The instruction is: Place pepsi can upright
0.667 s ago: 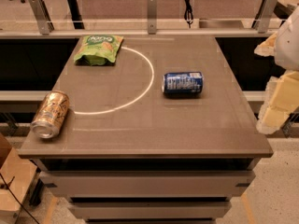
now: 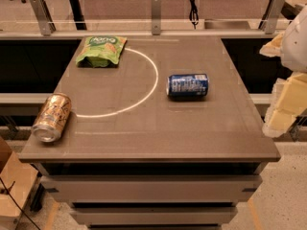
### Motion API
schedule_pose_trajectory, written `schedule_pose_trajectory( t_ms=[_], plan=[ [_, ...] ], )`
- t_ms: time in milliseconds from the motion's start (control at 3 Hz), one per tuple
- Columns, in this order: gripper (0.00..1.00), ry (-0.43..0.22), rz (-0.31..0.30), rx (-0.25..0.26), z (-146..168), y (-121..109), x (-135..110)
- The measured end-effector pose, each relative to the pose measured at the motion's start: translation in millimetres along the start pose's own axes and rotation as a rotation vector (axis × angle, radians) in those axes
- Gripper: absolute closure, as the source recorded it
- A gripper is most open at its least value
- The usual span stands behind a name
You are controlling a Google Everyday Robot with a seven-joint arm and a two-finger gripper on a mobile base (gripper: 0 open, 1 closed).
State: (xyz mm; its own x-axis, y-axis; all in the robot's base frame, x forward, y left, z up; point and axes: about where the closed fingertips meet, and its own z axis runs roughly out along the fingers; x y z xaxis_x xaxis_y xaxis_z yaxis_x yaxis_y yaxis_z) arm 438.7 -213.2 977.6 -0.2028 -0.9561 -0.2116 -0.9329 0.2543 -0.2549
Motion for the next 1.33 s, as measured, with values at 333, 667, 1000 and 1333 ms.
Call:
schedule_pose_trajectory(
  t_ms=[333, 667, 1000, 1333],
  plan=[
    [0.00, 0.000, -0.099, 0.007, 6.2, 3.8, -25.5],
    [0.00, 0.008, -0.197, 0.005, 16.3, 4.0, -57.2],
    [0.00, 0.000, -0.273, -0.002, 26.8, -6.9, -92.2],
    [0.00, 0.000, -0.273, -0.002, 26.8, -6.9, -92.2]
  ],
)
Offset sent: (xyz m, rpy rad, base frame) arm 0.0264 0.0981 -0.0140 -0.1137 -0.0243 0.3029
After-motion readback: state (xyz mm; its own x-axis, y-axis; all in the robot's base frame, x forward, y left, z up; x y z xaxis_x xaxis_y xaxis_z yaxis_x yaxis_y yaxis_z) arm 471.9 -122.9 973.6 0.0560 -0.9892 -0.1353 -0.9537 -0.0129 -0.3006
